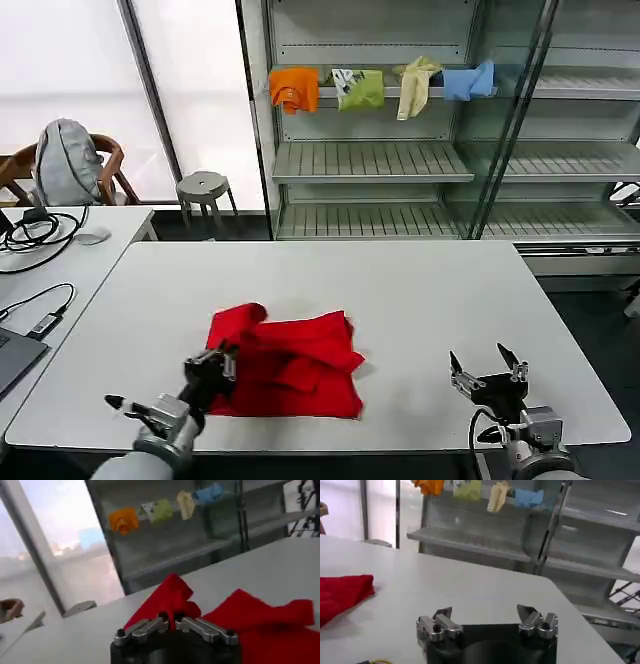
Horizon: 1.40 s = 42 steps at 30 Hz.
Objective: Fold and organize the clothes.
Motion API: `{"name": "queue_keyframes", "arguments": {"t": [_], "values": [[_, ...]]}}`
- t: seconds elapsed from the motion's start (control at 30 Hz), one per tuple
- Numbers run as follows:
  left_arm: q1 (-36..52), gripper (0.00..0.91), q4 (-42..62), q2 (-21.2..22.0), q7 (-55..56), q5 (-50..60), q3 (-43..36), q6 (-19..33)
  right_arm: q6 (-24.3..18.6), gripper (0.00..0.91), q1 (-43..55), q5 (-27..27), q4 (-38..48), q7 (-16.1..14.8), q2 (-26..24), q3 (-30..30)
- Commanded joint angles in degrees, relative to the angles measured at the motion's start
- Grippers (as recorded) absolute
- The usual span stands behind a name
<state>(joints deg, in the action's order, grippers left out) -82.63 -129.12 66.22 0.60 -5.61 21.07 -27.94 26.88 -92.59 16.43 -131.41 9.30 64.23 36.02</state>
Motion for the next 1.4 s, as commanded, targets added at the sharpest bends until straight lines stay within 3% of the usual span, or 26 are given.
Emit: {"name": "queue_keyframes", "arguments": {"t": [0.03,0.3,0.53,0.87,0.9,0.93,1.4], "values": [[8.7,0.02,2.2,7.3,-0.6,-0.3,-16.4,1.7,0.0,0.907,-1.1,-0.3,-0.9,0.0,0.3,1.5],[13.5,0.02,7.7,8.8,4.8,-9.1,-16.4,-1.7,0.1,0.907,-1.0,-1.0,-0.8,0.0,0.7,1.0],[16.7,0.02,10.7,9.0,12.0,-12.8,-14.5,-1.6,0.2,0.907,-0.4,-1.3,-0.5,0.1,1.0,0.3],[16.0,0.04,12.9,9.7,12.9,-12.6,-16.6,-0.3,0.1,0.907,-0.3,-1.5,-0.3,0.1,1.1,0.0],[15.9,0.262,13.0,9.8,12.2,-12.5,-16.8,-0.3,0.1,0.907,-0.3,-1.5,-0.3,0.1,1.1,0.0],[15.5,0.907,12.8,10.0,11.1,-12.6,-17.6,0.0,0.1,0.907,-0.3,-1.5,-0.3,0.1,1.2,0.0],[13.6,0.907,9.0,10.1,0.3,-13.4,-17.0,10.7,0.1,0.907,0.1,-1.4,-0.1,-0.2,0.5,-0.3]]}}
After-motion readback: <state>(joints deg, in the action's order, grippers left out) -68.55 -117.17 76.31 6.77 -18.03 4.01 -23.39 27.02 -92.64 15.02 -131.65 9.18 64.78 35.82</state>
